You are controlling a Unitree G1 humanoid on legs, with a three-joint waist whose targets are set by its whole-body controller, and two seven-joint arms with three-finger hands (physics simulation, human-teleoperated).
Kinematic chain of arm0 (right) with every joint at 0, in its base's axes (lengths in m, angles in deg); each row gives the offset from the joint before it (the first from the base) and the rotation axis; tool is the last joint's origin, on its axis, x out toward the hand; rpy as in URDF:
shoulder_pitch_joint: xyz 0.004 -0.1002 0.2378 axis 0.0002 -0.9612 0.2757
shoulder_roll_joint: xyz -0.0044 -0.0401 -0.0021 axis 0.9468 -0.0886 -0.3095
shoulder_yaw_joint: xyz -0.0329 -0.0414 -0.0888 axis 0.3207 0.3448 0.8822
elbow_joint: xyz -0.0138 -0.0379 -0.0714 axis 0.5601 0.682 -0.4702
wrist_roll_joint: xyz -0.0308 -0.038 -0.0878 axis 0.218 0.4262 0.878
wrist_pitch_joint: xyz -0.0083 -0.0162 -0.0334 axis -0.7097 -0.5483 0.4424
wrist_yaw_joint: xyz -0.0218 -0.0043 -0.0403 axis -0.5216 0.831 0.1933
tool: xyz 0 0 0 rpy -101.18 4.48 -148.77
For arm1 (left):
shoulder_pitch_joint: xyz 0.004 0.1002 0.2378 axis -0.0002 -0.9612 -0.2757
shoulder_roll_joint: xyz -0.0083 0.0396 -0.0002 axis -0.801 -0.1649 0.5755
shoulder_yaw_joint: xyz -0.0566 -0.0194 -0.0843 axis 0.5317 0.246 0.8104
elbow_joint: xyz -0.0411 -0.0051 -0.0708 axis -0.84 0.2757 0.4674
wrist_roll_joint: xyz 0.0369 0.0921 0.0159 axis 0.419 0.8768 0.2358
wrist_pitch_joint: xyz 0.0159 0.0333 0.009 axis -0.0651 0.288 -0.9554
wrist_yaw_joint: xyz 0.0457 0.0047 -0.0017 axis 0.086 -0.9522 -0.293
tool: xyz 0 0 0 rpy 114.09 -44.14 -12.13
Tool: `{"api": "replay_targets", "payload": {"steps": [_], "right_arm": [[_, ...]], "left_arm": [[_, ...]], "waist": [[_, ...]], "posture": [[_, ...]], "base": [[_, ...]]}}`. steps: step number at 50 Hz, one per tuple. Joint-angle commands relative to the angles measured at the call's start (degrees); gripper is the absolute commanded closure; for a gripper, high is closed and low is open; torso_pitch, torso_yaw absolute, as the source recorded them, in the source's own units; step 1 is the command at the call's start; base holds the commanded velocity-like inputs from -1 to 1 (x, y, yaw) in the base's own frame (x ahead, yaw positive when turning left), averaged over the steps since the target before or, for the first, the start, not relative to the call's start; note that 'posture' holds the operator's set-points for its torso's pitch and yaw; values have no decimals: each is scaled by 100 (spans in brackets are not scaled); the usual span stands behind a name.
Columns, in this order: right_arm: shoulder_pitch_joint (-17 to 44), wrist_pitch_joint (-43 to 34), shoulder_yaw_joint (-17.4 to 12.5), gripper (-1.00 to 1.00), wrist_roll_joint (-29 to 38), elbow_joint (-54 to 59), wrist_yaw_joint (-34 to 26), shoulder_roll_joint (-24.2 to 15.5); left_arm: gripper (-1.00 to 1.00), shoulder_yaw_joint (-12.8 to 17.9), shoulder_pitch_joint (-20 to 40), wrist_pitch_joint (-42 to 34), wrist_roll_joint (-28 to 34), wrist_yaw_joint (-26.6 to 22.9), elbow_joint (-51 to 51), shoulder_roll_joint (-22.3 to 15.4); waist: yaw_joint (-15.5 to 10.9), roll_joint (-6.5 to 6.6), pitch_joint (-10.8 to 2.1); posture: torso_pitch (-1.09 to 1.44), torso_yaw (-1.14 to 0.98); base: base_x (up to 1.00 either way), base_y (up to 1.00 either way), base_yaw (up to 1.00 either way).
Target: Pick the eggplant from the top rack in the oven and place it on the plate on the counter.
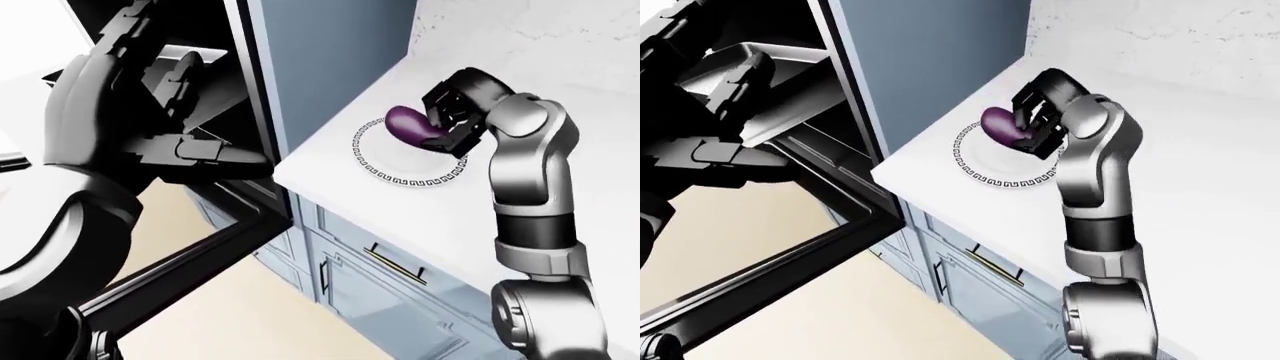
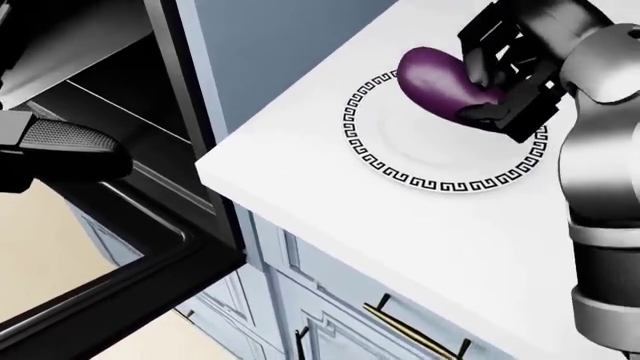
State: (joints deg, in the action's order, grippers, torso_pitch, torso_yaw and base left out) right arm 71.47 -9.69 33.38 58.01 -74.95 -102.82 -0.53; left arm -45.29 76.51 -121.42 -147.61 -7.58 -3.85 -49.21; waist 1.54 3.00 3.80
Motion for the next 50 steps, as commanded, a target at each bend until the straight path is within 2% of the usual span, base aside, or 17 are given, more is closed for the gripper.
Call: {"api": "replay_targets", "payload": {"steps": [1, 20, 28, 30, 34, 39, 42, 44, 50], "right_arm": [[290, 213, -82, 100, 46, -48, 250, -63], [869, 489, 93, 100, -198, 1530, 1119, 251], [744, 481, 112, 100, -100, 1411, 1018, 195], [685, 455, 103, 73, -77, 1330, 935, 179], [645, 485, 39, 46, -85, 1284, 898, 99], [591, 512, 40, 32, -74, 1257, 882, 82], [563, 470, 44, 14, -52, 1186, 805, 77], [553, 473, 34, 11, -36, 1155, 778, 54], [517, 387, -31, -32, -5, 873, 578, -42]], "left_arm": [[-100, 110, 130, 156, 62, -2, -26, -73], [-100, 123, 92, 140, 158, -96, -21, -17], [-100, 164, 89, 155, 93, -83, -8, -82], [-100, 148, 80, 158, 80, -72, -29, -84], [-100, 138, 77, 166, 93, -67, -27, -78], [-100, 125, 91, 169, 82, -46, -30, -72], [-100, 132, 75, 187, 148, -113, 4, -73], [-100, 153, 82, 175, 127, -108, 6, -85], [-100, 131, 124, 178, 106, -77, 18, -91]], "waist": [[2, -18, -157], [-27, -13, -202], [-44, -26, -205], [-48, -30, -204], [-48, -36, -207], [-45, -42, -204], [-40, -45, -204], [-37, -46, -204], [-38, -51, -194]], "posture": [[0, 0], [0, 0], [0, 0], [0, 0], [0, 0], [0, 0], [0, 0], [0, 0], [0, 0]], "base": [[0, 0, 0], [0, 0, 0], [0, 0, 0], [0, 0, 0], [0, 0, 0], [0, 0, 0], [0, 0, 0], [0, 0, 0], [0, 0, 0]]}}
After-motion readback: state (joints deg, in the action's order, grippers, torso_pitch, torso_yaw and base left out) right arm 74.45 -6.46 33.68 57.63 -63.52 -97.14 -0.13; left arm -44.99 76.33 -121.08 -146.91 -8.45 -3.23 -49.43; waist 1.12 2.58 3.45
